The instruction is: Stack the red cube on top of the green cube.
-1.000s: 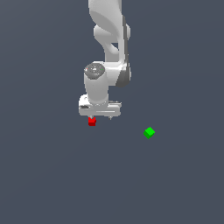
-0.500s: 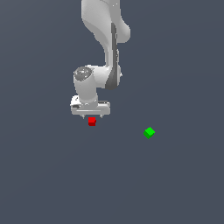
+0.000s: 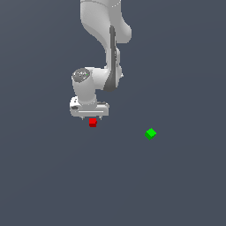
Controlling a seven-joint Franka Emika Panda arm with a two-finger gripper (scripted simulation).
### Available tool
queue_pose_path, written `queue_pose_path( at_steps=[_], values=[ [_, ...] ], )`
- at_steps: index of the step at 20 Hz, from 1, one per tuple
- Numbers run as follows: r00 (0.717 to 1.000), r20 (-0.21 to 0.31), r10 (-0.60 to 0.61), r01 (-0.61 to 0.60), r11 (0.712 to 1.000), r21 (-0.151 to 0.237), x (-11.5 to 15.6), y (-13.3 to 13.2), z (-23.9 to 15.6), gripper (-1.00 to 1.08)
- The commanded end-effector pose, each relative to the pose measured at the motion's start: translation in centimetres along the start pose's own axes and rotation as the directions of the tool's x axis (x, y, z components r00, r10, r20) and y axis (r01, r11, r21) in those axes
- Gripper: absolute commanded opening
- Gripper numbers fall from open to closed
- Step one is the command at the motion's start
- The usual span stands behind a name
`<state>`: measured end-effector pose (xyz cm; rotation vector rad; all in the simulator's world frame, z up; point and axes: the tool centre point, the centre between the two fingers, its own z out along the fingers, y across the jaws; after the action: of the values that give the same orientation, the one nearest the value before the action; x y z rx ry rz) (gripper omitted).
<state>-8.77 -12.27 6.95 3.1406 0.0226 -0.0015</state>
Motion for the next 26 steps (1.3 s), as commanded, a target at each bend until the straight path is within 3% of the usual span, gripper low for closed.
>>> queue_pose_path(
  at_steps=[1, 16, 17, 26],
  values=[
    [1.000, 0.000, 0.000, 0.000, 1.000, 0.000, 0.0, 0.0, 0.4, 1.00],
    [1.000, -0.001, -0.002, 0.002, 1.000, 0.001, 0.0, 0.0, 5.0, 1.00],
    [1.000, -0.001, -0.002, 0.002, 1.000, 0.001, 0.0, 0.0, 5.0, -1.00],
    [1.000, -0.001, -0.002, 0.002, 1.000, 0.001, 0.0, 0.0, 5.0, -1.00]
  ],
)
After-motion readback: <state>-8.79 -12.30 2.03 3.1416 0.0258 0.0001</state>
